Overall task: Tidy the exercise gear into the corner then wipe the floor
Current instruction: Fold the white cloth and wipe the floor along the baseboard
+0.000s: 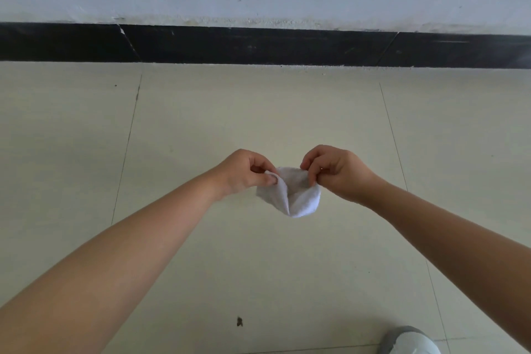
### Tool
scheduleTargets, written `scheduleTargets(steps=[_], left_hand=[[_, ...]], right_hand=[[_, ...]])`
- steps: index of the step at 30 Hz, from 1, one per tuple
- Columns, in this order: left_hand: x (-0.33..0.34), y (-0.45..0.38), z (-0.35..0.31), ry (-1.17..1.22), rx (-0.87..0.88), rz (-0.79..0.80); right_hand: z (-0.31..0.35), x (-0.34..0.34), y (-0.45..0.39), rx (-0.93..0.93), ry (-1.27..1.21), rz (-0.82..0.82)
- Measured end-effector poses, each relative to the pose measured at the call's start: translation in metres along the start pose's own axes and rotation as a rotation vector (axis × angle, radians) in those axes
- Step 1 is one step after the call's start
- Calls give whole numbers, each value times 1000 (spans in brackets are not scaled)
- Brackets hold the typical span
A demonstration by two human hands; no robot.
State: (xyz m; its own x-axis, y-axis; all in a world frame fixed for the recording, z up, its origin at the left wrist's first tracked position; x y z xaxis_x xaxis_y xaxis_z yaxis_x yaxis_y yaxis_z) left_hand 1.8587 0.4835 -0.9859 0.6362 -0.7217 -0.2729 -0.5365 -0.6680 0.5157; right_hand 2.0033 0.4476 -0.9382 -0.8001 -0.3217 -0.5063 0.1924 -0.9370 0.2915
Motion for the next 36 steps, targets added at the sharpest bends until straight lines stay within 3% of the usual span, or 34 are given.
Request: scheduleTargets(steps=[2, 5, 13, 17, 23, 24, 26, 28, 30, 33, 36], left_hand=[[-6, 0, 2, 29, -8, -80], [-12, 3, 0, 18, -3, -148], [-24, 11, -5, -16, -14, -199], [-24, 20, 5, -163, -112, -115], [7, 44, 35, 107, -356, 145], [13, 45, 43, 126, -402, 144], [10, 38, 63, 59, -432, -58], [-8, 35, 72, -271, -388, -341], [-8, 38, 75, -646, -301, -430], [23, 47, 63, -985, 125, -351], [44, 47, 70, -1029, 219, -258]], right_hand=[[-1, 0, -1, -12, 236, 8], [-14, 18, 4, -1, 540, 181], [-22, 24, -12, 78, 662, 211], [-11, 12, -8, 106, 323, 182], [-31, 34, 9, 424, -258, 294], [-37, 43, 10, 471, -301, 296], [-54, 53, 2, 508, -251, 163], [-66, 51, -10, 459, 21, -29], [-64, 54, -11, 355, 263, -110], [-45, 72, 1, -25, 546, -69], [-54, 95, 18, -255, 672, 36]])
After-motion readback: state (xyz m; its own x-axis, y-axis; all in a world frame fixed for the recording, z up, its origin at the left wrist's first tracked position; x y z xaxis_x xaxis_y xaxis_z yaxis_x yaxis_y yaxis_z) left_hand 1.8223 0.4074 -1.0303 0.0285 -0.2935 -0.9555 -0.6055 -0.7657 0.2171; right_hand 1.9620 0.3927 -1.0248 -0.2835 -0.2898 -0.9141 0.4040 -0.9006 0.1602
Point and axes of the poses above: each hand's wrist, its own y-axis away from the middle knuckle, its own x-axis out of the palm, z = x × y, the point moved 7 cm from there along -y, towards the middle knuckle, and after that the axes turned 6 degrees about -y, right-handed, at the moved point
